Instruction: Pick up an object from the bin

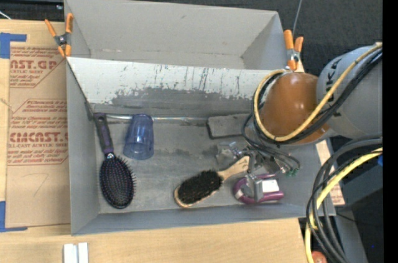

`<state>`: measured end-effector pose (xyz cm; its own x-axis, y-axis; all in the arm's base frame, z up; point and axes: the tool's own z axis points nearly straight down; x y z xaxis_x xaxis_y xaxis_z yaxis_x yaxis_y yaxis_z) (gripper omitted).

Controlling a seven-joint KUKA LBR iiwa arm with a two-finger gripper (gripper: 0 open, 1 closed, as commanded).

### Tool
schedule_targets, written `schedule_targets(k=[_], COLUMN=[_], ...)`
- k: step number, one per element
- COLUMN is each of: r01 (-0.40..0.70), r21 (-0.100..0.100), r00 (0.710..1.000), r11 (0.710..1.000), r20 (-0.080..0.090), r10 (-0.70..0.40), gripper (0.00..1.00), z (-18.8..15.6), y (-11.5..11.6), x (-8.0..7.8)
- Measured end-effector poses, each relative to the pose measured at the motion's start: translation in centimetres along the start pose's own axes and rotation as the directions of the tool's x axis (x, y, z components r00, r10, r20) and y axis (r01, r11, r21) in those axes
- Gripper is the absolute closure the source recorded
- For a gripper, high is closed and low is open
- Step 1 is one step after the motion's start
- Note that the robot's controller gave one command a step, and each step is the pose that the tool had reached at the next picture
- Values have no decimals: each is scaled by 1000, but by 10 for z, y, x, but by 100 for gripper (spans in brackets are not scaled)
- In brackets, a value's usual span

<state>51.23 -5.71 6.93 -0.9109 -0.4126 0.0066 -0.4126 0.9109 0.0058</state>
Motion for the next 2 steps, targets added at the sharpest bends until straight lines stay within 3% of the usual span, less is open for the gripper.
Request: schedule_targets(k=[1,2], r01=[-158,-158], r21=[10,10], r00=[987,987], r11=[987,987], r20=[25,25], r10=[157,157], gripper=[100,100], z=[-7,-7], y=[44,44], x=[-8,-8])
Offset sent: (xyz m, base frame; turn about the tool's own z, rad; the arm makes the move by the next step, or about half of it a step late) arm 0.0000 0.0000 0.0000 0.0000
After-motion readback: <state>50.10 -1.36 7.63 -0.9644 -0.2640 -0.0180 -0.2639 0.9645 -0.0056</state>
